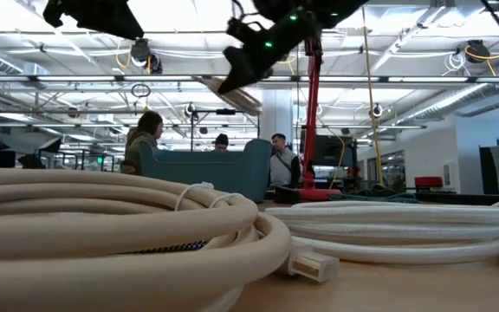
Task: Pick & Place USB Port
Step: Put the top light brown hdmi cable into the blue bin
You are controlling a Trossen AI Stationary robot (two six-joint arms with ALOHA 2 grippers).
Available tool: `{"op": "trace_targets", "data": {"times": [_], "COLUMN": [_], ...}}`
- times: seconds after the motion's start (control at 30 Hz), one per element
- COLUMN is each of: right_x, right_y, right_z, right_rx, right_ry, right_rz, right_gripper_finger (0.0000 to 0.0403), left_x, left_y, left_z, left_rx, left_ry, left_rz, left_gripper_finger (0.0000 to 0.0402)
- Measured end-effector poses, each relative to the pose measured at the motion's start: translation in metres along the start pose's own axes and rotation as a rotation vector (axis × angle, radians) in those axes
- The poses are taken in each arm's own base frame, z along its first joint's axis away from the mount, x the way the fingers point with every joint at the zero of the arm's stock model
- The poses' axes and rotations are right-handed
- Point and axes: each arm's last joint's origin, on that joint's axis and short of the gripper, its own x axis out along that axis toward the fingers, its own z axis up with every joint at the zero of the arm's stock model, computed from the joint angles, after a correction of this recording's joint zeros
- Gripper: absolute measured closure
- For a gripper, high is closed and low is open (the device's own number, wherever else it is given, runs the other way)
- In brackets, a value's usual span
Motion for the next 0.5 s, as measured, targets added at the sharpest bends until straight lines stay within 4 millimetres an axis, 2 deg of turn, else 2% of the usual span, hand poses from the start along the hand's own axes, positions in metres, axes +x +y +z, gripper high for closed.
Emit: {"op": "trace_targets", "data": {"times": [0.17, 0.27, 0.37, 0.5], "right_x": [0.029, 0.049, 0.067, 0.082], "right_y": [0.004, 0.015, 0.02, 0.017], "right_z": [0.017, 0.014, 0.014, 0.009], "right_rx": [-0.118, -0.17, -0.176, -0.176], "right_ry": [0.053, 0.119, 0.123, 0.134], "right_rz": [0.115, 0.214, 0.223, 0.138], "right_gripper_finger": [0.0393, 0.0393, 0.0393, 0.0393], "left_x": [0.0, -0.001, -0.005, -0.014], "left_y": [-0.001, 0.0, 0.001, 0.005], "left_z": [0.0, 0.0, 0.001, 0.003], "left_rx": [0.0, 0.0, 0.003, 0.005], "left_ry": [0.004, 0.014, 0.026, 0.043], "left_rz": [-0.003, -0.014, -0.039, -0.09], "left_gripper_finger": [0.0316, 0.0316, 0.0316, 0.0316]}}
